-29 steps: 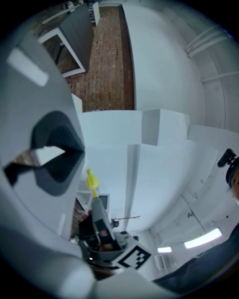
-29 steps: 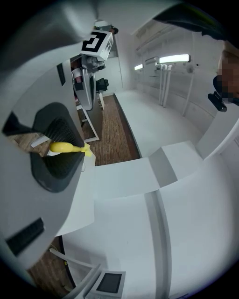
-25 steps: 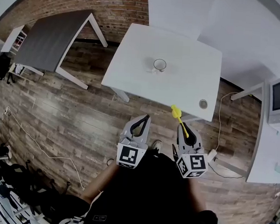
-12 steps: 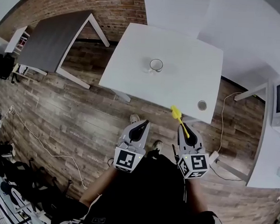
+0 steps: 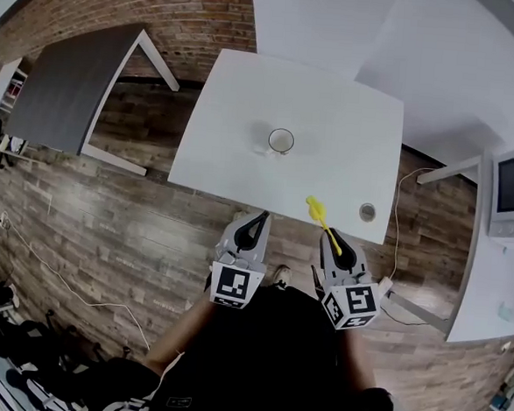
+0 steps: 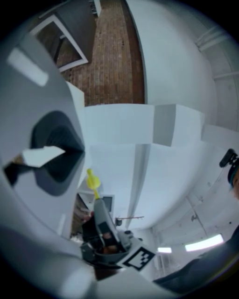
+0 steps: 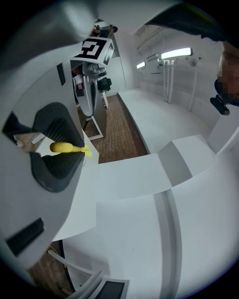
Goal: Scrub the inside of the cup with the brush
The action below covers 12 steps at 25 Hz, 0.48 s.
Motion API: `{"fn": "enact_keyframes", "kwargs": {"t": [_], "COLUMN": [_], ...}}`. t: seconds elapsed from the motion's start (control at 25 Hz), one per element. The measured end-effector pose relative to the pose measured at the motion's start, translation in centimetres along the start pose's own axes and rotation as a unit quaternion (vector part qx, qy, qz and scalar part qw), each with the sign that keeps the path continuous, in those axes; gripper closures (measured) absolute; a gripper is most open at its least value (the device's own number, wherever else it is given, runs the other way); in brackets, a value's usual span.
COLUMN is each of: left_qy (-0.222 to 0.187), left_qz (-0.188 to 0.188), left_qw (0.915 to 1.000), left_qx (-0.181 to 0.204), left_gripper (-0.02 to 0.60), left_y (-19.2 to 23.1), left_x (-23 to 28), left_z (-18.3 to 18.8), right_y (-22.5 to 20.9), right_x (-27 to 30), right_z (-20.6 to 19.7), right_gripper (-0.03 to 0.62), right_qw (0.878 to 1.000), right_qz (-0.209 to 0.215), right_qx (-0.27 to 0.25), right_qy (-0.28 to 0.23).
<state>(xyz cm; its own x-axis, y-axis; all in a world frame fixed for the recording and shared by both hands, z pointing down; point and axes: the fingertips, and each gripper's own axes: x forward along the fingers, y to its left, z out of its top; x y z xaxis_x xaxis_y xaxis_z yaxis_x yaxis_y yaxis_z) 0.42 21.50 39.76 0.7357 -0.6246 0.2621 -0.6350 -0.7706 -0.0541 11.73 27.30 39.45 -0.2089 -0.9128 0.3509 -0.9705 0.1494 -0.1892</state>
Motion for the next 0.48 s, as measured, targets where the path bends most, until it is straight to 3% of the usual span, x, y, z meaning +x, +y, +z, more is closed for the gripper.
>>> {"fn": "enact_keyframes", "kwargs": {"t": [0.48], "left_qy": [0.019], "left_qz": [-0.079], "left_qw": [0.9967], "left_qx": [0.0], "left_gripper": [0.577], "left_y": [10.1], "left_x": [6.1], "left_z": [-0.7], "right_y": [1.1], "right_x": [10.4], "right_z": [3.9], "right_gripper": [0.563], "right_qw": [0.998], "right_qz": [-0.051], "right_qx": [0.016], "right_qy": [0.032]}}
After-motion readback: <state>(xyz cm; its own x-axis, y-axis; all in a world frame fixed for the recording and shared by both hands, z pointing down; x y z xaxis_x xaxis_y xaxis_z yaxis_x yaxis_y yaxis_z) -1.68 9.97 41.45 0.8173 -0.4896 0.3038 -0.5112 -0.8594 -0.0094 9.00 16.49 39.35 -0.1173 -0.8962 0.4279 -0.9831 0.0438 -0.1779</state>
